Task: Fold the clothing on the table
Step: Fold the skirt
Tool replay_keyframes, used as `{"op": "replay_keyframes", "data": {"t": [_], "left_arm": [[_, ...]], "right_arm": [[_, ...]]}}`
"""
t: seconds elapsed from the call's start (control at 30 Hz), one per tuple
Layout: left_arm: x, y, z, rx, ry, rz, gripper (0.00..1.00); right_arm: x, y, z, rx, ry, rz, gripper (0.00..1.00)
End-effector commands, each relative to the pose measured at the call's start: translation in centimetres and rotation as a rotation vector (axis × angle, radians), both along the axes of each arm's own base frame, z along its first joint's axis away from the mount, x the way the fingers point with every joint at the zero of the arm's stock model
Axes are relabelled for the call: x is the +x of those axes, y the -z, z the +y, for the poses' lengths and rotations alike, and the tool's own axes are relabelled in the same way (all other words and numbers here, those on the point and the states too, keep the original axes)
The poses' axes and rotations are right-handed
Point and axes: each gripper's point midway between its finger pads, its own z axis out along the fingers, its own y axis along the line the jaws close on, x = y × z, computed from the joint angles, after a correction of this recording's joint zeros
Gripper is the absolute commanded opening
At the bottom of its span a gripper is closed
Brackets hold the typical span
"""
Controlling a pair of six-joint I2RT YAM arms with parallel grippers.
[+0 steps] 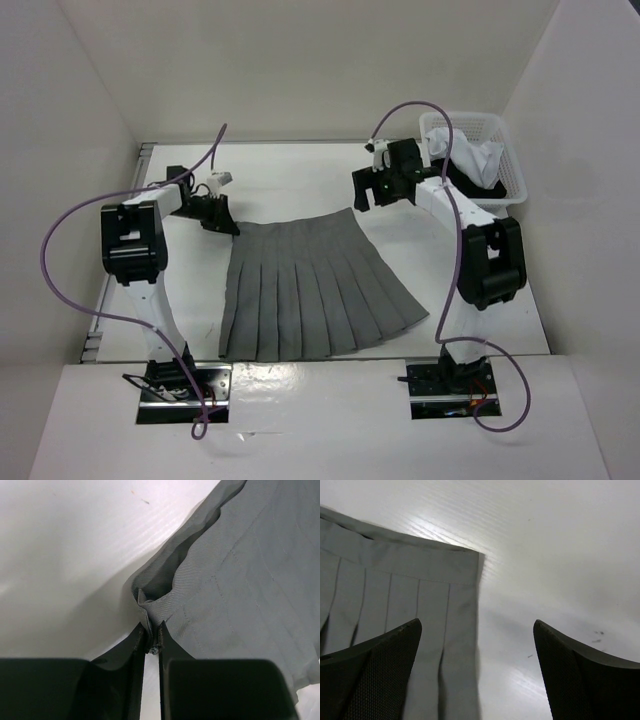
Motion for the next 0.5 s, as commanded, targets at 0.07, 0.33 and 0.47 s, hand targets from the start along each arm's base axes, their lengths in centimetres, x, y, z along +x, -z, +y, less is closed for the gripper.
{"op": "replay_keyframes", "data": {"t": [0.07,0.33,0.47], "left_arm": [[1.4,-0.9,-0.7,-0.020,0.051,-0.062,0.08],[1.6,0.3,-2.1,0.013,0.115,-0.041,0.07],[1.7,0.7,-2.5,0.023,0.123,-0.036,0.07]], "right_arm": [[3.3,1.1,1.6,0.133,-0.207,-0.021,0.94],[4.6,5.1,1.1,0.317,-0.335,0.100,0.85],[5.1,6.9,1.1,0.342,-0.355,0.157,0.76]]}}
